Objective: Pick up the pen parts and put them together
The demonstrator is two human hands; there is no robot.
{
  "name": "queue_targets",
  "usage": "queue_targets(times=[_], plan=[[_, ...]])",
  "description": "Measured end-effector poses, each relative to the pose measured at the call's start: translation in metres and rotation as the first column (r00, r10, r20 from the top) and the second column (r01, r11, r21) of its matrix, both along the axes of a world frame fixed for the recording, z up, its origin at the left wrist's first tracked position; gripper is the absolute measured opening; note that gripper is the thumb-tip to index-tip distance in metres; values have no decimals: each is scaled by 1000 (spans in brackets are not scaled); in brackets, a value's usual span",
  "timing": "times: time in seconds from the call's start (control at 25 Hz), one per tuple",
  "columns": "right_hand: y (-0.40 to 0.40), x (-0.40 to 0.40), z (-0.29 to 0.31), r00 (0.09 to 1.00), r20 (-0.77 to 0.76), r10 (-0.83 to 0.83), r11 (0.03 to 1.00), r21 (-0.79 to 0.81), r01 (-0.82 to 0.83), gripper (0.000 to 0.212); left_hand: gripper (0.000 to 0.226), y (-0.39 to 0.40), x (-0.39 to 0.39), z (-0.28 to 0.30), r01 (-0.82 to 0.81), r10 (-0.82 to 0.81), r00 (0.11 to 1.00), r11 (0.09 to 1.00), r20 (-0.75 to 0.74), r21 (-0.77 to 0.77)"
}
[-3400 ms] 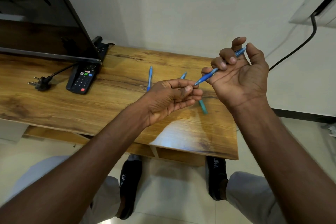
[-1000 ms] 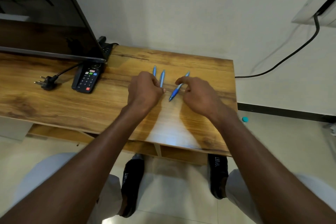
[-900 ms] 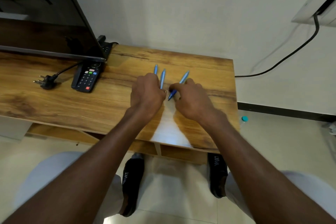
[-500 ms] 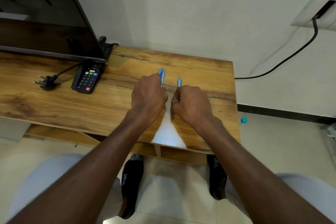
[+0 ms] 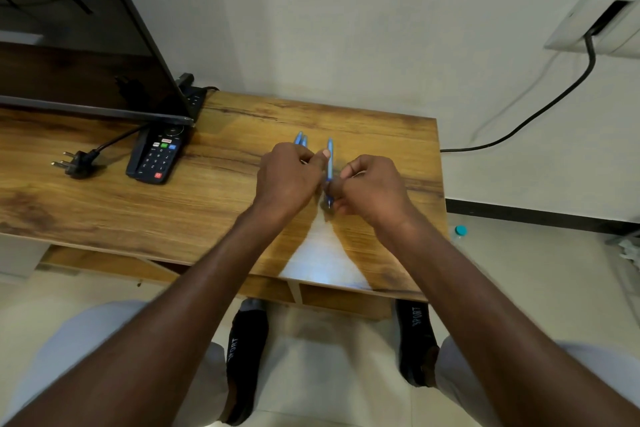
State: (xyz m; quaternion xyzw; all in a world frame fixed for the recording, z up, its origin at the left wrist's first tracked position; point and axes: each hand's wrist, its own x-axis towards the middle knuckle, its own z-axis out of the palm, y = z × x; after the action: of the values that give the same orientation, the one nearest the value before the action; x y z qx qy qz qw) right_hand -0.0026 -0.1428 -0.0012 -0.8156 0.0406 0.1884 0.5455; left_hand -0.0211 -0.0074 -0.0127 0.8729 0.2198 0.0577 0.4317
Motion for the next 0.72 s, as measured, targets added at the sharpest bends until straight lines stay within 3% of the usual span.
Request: queue_targets(times=[0.12, 0.24, 0.32, 0.4, 0.48, 0.72], plan=[[-5, 0, 19, 996, -31, 78, 994, 80, -76, 28, 23, 1, 2, 4, 12, -18, 1000, 940, -13, -341], [-6, 2, 26, 975, 105, 195, 976, -119, -183, 20, 19, 3, -1, 10, 40, -33, 999, 842, 24, -538], [-11, 7, 30, 962, 201, 183, 962, -239, -132, 12, 19, 4, -1, 12, 22, -17, 1000, 769, 14, -639], [-19, 16, 33, 961, 242, 135, 966, -250, -73, 9, 21, 3, -1, 13, 16, -28, 1000, 692, -4, -722], [-25, 20, 33, 970, 219, 108, 979, -193, -65, 8, 20, 2, -1, 14, 49, -75, 997, 674, -2, -737], [-33, 19, 42, 988, 148, -40, 997, 69, 31, 13, 9, 2, -7, 20, 320, -371, 928, 764, 25, -560]])
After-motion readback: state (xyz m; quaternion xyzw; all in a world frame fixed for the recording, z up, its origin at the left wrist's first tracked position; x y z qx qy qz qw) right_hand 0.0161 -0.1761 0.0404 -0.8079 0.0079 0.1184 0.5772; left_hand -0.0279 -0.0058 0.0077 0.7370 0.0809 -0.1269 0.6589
